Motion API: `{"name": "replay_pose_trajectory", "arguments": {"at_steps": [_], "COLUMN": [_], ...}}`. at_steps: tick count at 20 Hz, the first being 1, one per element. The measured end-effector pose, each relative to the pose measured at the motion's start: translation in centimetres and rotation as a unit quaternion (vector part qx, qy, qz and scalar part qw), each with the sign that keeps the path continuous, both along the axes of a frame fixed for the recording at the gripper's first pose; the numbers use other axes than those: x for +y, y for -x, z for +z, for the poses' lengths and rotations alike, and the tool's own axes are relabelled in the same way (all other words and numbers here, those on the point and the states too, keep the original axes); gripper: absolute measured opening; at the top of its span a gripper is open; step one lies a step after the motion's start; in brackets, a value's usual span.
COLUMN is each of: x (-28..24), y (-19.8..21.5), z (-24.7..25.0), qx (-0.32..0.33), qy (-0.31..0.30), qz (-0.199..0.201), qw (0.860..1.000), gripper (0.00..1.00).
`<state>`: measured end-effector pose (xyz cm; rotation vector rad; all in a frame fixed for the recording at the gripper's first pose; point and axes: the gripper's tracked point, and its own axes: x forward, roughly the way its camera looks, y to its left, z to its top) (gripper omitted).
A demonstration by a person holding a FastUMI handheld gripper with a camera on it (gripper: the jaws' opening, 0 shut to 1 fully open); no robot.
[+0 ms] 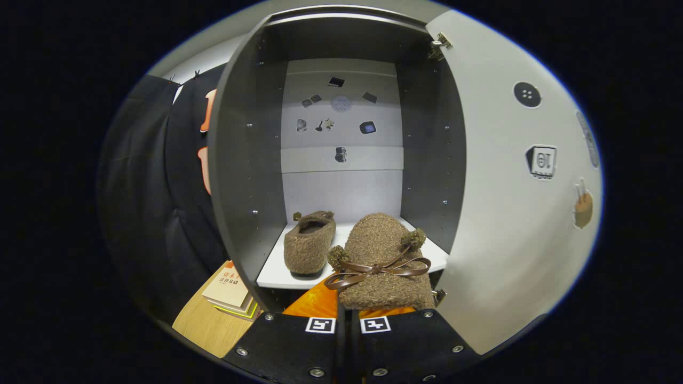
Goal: Open the shoe cabinet door, grab the shoes and put them into the shoe cabinet, then close the shoe cabinet door.
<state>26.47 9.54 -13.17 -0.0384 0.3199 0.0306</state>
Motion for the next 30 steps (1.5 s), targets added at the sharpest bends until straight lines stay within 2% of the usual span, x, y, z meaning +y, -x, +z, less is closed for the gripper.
{"name": "replay_pose_trajectory", "arguments": {"at_steps": [6, 12, 20, 22, 23, 26, 28, 29, 30], "x": [-0.6, -1.7, -2.5, -2.5, -2.4, -2.4, -1.9, -1.7, -1.6], "y": [-8.4, -14.9, -19.7, -19.9, -19.7, -19.2, -18.5, -18.4, -18.2], "z": [0.0, -0.5, -3.6, -4.1, -4.3, -4.2, -3.9, -3.7, -3.5], "qx": [-0.001, 0.005, 0.032, 0.041, 0.047, 0.061, 0.068, 0.069, 0.068], "qy": [-0.002, -0.003, -0.01, -0.015, -0.017, -0.027, -0.037, -0.04, -0.042], "qz": [0.021, 0.028, 0.034, 0.037, 0.041, 0.039, 0.045, 0.046, 0.047], "qw": [1.0, 1.0, 0.999, 0.998, 0.998, 0.997, 0.996, 0.996, 0.996], "gripper": [0.03, 0.03, 0.06, 0.1, 0.16, 0.18, 0.28, 0.39, 0.44]}}
